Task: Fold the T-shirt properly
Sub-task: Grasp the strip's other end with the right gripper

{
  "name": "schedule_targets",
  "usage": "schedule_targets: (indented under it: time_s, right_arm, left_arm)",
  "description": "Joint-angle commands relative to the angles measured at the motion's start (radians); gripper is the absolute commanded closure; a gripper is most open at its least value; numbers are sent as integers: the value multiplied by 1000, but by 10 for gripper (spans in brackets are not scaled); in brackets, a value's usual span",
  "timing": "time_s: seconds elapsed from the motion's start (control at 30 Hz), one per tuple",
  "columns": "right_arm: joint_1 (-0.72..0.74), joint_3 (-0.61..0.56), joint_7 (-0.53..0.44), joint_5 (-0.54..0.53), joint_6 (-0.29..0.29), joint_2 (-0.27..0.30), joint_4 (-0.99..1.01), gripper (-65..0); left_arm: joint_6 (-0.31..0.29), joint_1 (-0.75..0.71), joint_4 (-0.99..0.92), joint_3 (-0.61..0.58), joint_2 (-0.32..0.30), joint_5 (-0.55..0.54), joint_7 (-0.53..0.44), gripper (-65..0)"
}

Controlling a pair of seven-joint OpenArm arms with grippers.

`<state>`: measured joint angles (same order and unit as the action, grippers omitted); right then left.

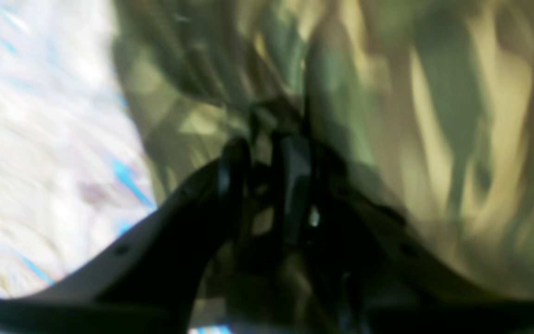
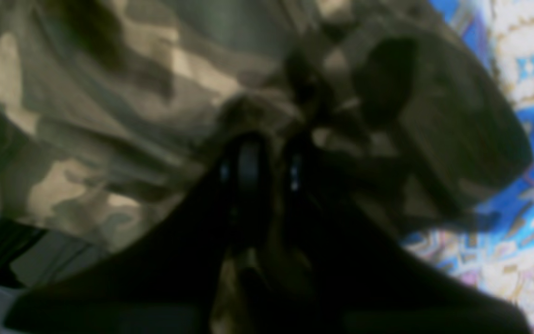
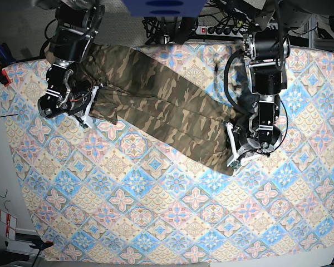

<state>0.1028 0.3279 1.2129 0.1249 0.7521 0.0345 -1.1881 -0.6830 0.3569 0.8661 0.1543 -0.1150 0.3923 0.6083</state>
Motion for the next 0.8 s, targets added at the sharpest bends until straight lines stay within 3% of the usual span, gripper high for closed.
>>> schedule_targets:
  time_s: [0.0,0.17,0.43,0.57,0.77]
  right_arm:
    - [13,-2,-149,8,-54,-5,30,-27]
    - [-70,-2,-167,8,-54,-5,9,-27]
    - [-134,0,-198,6,-54,-5,-184,-33]
    - [-206,66,-133,6,-54,-11,-347,-113]
    - [-234,110,-126,5,-54,-11,-513,-219]
  left_arm:
    - [-15,14,2,-2,4,-11,2,-136]
    - [-15,-34,12,-3,4,-11,6,-133]
    - [-15,-94,109,-2,10,-14,5,-136]
    - [-15,-114,109,4,7,-13,15,-136]
    - [-15,-126,137,0,-10,-17,25,-136]
